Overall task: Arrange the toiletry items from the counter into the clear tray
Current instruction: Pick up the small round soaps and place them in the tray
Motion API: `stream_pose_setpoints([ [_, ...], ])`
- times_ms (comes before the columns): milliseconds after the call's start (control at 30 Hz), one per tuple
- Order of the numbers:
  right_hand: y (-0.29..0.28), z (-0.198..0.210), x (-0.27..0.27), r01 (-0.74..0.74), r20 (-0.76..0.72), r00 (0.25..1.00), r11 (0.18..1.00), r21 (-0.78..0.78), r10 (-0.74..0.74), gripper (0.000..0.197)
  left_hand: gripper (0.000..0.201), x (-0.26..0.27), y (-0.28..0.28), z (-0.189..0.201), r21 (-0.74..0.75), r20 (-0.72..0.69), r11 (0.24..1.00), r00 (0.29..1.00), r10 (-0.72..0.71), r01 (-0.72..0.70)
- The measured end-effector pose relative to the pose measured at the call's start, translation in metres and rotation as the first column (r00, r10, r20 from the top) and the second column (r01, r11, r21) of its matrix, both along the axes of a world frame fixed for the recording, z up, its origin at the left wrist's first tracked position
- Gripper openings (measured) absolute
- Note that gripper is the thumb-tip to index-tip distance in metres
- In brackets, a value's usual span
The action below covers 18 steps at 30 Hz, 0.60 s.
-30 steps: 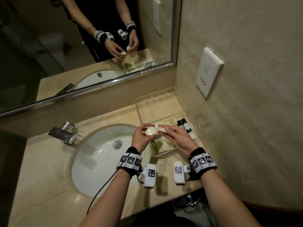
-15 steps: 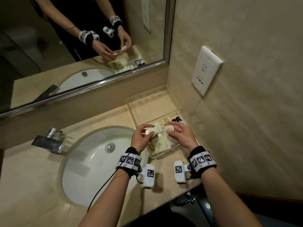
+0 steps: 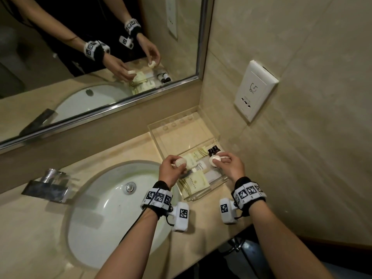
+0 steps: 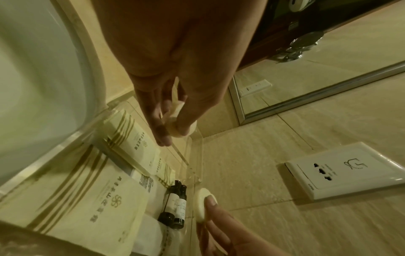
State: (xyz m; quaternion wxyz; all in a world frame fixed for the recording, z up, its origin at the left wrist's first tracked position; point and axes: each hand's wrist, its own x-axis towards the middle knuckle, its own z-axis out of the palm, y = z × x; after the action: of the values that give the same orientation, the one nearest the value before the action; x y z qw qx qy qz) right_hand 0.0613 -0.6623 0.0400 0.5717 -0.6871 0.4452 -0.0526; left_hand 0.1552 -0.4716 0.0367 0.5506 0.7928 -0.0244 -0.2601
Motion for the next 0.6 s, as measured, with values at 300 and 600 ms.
stream_pose_setpoints([
  [300, -0.003, -0.041, 0.061, -0.195, -0.145, 0.973, 0.975, -0.109, 0.179, 0.021, 0.029, 0.008, -0.008, -0.006, 0.033, -0.047, 0.999, 0.998, 0.044, -0.042],
  [600, -0.002, -0.057, 0.087, -0.277, -0.221, 0.945, 0.949, -0.150, 0.241, 0.023, 0.032, 0.015, -0.013, -0.017, 0.041, -0.057, 0.990, 0.989, 0.140, -0.138],
])
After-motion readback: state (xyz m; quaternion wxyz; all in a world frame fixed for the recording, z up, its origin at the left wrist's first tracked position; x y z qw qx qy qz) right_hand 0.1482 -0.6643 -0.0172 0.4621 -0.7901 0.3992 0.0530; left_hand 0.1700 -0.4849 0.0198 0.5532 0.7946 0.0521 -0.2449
